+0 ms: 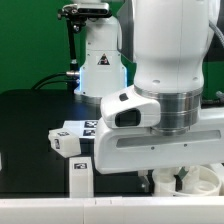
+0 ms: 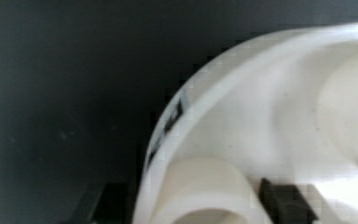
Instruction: Assemble stool
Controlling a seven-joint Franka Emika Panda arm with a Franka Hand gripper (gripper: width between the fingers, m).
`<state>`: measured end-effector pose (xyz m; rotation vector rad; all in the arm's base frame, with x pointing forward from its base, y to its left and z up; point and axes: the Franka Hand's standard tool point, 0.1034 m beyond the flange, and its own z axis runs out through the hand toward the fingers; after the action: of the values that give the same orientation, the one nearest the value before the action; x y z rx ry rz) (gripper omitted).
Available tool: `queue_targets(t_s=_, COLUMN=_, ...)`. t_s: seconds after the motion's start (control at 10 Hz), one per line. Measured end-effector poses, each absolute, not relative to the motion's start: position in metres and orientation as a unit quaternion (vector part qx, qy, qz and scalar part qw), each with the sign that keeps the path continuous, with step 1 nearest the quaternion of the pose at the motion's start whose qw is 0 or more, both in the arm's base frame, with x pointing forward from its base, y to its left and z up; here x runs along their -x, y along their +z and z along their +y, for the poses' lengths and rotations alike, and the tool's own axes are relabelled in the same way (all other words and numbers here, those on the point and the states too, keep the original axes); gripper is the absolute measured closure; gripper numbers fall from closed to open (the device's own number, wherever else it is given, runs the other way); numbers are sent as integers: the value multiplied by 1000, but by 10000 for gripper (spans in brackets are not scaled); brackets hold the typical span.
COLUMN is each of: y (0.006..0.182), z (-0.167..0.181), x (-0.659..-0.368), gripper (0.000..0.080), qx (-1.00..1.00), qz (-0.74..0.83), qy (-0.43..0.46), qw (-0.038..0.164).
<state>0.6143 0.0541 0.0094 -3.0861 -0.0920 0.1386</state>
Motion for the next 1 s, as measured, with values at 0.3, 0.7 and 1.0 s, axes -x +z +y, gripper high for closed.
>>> queue_targets(t_s=0.3, y=20, z=56, x=-608, gripper=180, qx=998, qz=-17, qy=60, qw=25)
queue_targets(t_s=0.7, y=44, z=60, x=-594, gripper=151, qx=997, qz=-15, qy=74, qw=26)
queue_targets(t_s=1.0, y=44, z=62, x=-592, gripper=150, qx=996, qz=-13, qy=84, qw=25)
